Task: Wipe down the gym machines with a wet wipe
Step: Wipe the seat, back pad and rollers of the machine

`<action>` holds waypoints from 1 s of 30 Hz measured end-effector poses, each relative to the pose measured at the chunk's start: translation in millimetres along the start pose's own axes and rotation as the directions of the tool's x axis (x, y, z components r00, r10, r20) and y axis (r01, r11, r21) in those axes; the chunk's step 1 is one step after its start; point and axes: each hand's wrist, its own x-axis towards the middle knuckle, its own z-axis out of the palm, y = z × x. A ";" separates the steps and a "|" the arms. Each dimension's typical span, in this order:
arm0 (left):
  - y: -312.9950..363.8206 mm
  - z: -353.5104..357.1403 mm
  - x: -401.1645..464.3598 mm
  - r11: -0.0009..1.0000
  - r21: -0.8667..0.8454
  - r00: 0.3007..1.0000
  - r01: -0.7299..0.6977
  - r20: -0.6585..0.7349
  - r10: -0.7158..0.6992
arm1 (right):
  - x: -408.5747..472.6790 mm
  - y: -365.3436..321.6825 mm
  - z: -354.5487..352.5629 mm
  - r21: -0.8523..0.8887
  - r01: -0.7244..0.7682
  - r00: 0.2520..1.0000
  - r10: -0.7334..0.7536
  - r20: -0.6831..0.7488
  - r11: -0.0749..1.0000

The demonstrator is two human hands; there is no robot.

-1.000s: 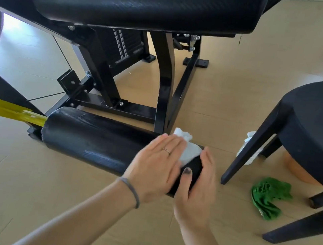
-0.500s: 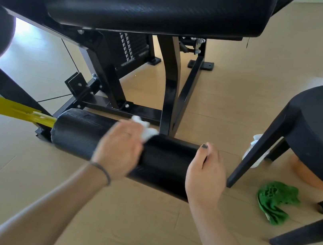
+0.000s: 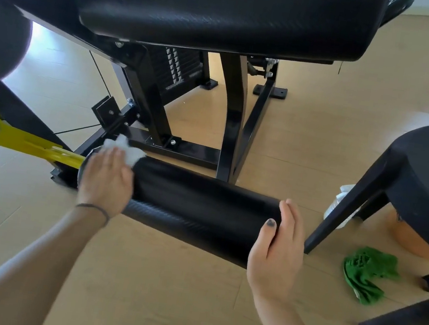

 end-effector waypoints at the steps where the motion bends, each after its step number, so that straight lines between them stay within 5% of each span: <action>1: 25.5 -9.3 -8.6 0.995 -0.043 0.996 -0.092 -0.022 0.091 | 1.6 -0.2 0.0 0.007 -0.012 1.000 0.012 -0.001 1.000; 4: 97.6 -20.5 -52.9 0.893 -0.144 0.904 -0.426 -0.018 0.428 | 4.6 -1.2 1.6 0.079 -0.062 0.998 0.064 -0.028 0.995; 8: 107.7 -23.0 -55.3 0.699 -0.011 0.699 -0.715 0.030 0.715 | 2.6 1.3 2.9 0.119 -0.084 0.996 0.086 -0.017 0.989; 10: 63.9 -8.8 -19.1 0.771 0.050 0.772 -0.635 0.043 0.634 | 2.8 1.3 1.6 0.116 -0.083 0.996 0.084 -0.004 0.990; 12: 10.6 3.2 6.7 0.949 0.074 0.952 -0.306 0.033 0.305 | 2.8 0.2 1.1 0.102 -0.074 0.997 0.075 -0.007 0.992; 14: -9.6 12.7 11.1 0.997 0.027 0.997 -0.074 0.037 0.073 | 2.0 -0.7 1.9 0.097 -0.069 0.997 0.071 -0.011 0.993; 17: 58.5 5.3 -10.3 0.968 -0.068 0.971 -0.241 -0.018 0.240 | 1.3 -2.7 1.7 0.135 -0.102 0.994 0.105 -0.011 0.985; 21: 160.0 -18.5 -68.8 0.814 -0.073 0.816 -0.576 0.008 0.578 | 22.9 -17.8 -8.1 0.238 -0.251 0.964 0.265 -0.031 0.938; 25: 148.2 -29.3 -61.0 0.706 -0.070 0.706 -0.705 0.027 0.708 | 51.5 -24.8 -8.7 0.208 -0.447 0.894 0.437 0.095 0.870; 27: 104.6 -25.8 -25.8 0.755 -0.034 0.754 -0.655 0.035 0.656 | 47.2 -24.3 -5.3 0.103 -0.413 0.909 0.402 0.108 0.905; 30: 17.8 -6.1 13.3 0.960 0.039 0.952 -0.278 0.143 0.270 | 37.3 -20.4 -3.2 0.042 -0.334 0.942 0.331 0.060 0.942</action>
